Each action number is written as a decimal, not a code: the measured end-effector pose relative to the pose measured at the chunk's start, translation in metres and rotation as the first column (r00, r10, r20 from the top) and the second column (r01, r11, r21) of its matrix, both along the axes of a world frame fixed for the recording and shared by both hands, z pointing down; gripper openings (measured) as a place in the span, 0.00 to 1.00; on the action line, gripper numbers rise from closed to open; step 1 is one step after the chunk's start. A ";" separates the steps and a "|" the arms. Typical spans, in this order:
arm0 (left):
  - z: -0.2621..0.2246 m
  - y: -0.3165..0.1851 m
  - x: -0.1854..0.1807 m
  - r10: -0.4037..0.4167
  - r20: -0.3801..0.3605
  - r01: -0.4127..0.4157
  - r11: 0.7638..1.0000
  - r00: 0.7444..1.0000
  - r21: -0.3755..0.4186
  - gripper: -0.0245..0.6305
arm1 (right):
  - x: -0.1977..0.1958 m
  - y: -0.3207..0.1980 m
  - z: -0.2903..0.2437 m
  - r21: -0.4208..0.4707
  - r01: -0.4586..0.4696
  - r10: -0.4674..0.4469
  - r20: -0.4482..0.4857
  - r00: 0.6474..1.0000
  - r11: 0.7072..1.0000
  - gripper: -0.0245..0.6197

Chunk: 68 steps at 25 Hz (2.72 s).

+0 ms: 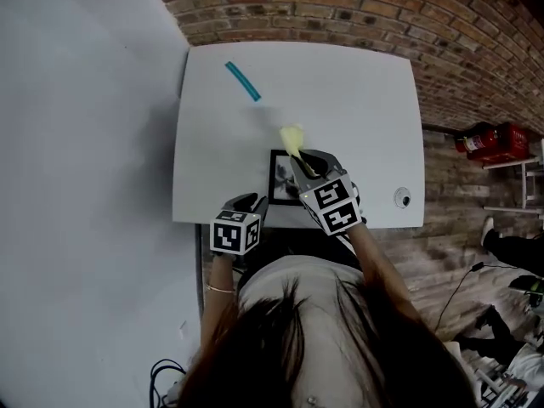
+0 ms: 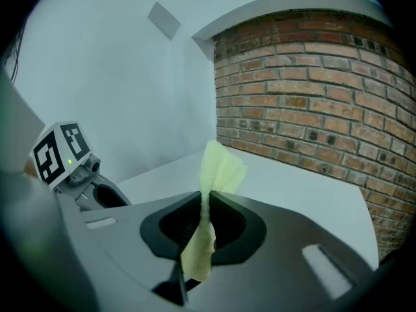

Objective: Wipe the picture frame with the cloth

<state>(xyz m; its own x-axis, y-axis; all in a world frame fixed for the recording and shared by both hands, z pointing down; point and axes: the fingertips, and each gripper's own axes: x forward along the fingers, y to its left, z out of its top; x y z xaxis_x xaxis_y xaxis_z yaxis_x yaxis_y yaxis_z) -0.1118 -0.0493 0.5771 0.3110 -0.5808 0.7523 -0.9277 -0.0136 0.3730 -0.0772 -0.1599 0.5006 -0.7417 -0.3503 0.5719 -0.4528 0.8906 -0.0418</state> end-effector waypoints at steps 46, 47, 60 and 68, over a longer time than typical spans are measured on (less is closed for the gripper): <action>0.053 0.004 -0.001 -0.090 -0.090 0.068 0.971 0.992 -0.229 0.22 | -0.056 -0.007 0.110 -0.283 0.141 -0.196 -0.174 0.965 0.949 0.10; 0.053 0.004 -0.001 -0.088 -0.089 0.065 0.971 0.992 -0.231 0.22 | -0.054 -0.007 0.110 -0.284 0.136 -0.191 -0.177 0.966 0.949 0.10; 0.052 0.004 -0.001 -0.079 -0.084 0.056 0.968 0.993 -0.244 0.23 | -0.022 -0.022 0.111 -0.304 0.042 -0.110 -0.208 0.972 0.952 0.10; 0.052 0.005 0.000 -0.071 -0.082 0.048 0.967 0.994 -0.252 0.23 | -0.005 -0.028 0.112 -0.318 -0.008 -0.065 -0.218 0.974 0.948 0.10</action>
